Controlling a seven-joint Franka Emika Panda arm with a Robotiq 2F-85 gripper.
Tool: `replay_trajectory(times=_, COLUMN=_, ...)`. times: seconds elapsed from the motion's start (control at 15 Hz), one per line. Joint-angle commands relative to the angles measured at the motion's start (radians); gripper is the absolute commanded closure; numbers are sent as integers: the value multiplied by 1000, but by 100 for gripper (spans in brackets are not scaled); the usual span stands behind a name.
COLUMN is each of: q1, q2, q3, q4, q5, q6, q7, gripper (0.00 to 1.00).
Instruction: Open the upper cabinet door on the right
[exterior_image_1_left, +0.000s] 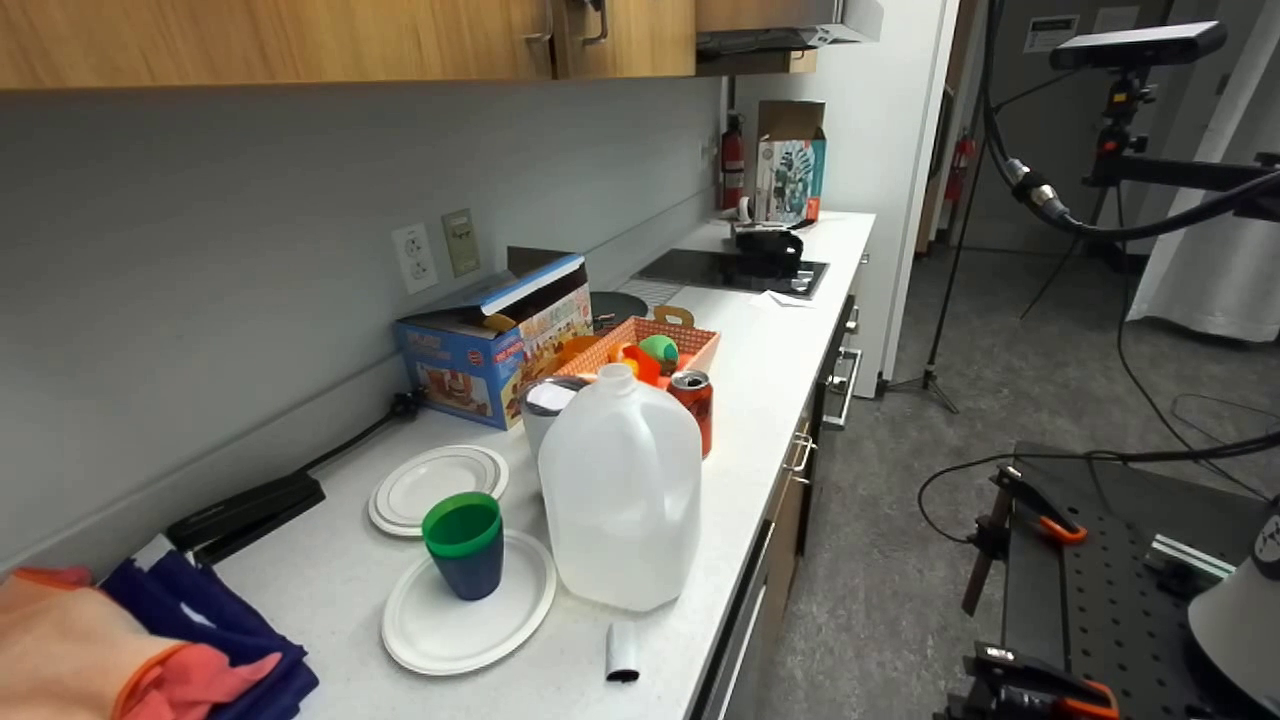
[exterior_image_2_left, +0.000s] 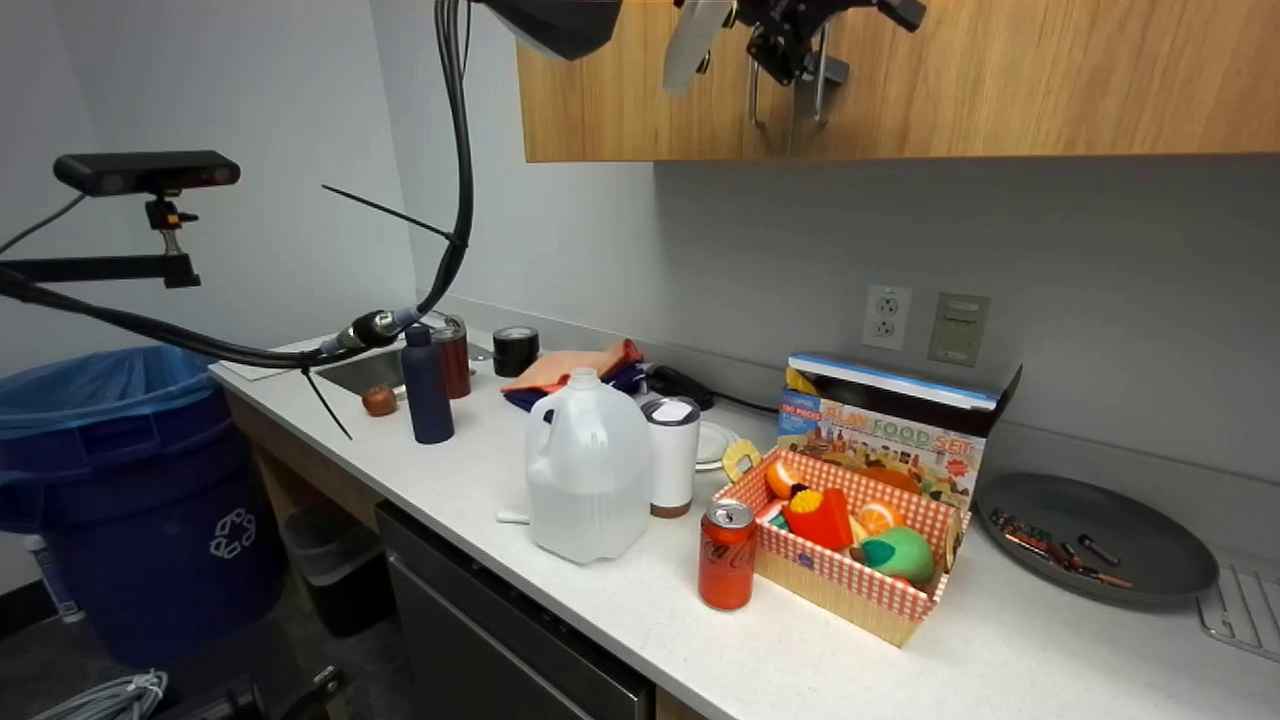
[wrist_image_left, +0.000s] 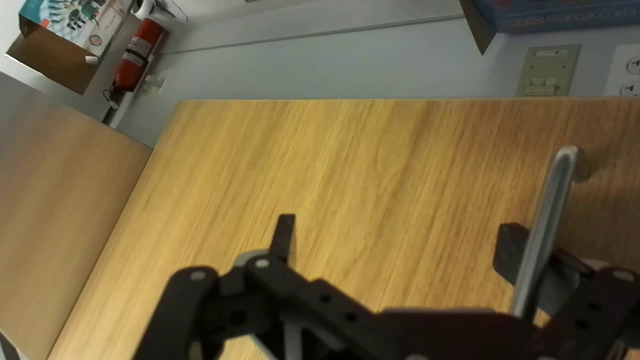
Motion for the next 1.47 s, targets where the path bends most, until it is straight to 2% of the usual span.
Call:
replay_trajectory(times=0.0, q1=-25, q2=-80, q3=-68, q4=-38, q5=42, q6=-67, q7=-124, gripper=0)
replay_trajectory(times=0.67, q1=-36, q2=-138, q3=-75, q4=-86, q5=85, q6=-81, q7=-120, gripper=0)
replay_trajectory(times=1.13, q1=-44, q2=-190, q3=-82, q4=-134, q5=162, q6=-79, q7=-106, gripper=0)
replay_trajectory(times=1.4, q1=-52, q2=-221, q3=-88, q4=-157, q5=247, q6=-93, q7=-108, gripper=0)
